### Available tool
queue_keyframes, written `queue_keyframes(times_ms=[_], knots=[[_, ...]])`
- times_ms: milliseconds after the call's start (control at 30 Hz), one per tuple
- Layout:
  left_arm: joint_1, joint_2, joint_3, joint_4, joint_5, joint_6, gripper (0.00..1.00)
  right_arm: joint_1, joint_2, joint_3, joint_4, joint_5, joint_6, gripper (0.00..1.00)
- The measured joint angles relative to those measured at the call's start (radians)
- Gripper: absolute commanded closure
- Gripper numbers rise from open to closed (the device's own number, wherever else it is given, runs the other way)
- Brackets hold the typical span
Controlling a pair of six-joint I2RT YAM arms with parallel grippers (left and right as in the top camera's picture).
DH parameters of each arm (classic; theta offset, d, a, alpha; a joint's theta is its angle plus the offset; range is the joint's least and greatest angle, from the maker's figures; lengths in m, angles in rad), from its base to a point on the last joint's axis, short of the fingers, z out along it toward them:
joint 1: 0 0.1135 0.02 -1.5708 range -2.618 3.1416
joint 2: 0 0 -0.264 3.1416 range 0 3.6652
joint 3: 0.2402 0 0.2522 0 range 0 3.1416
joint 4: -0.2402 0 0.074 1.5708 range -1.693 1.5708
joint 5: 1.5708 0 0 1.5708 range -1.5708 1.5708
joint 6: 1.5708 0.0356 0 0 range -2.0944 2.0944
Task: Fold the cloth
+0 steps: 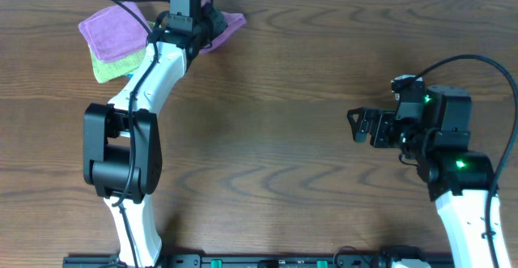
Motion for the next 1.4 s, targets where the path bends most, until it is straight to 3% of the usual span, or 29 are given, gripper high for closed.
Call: queue_keyframes(times_ms=[333, 833, 1400], knots=[[0.039, 0.000, 0.010, -0.007, -0.002, 0.022, 0.94, 0.000, 0.000, 0.000, 0.000, 0.000, 0.000, 0.01], [0.225, 0.000, 0.311, -0.182, -0.021, 0.147, 0.94, 0.000, 0.000, 0.000, 0.000, 0.000, 0.000, 0.01], [0.388, 0.000, 0.393, -0.272, -0.100, 0.262, 0.94, 0.000, 0.000, 0.000, 0.000, 0.000, 0.000, 0.01]])
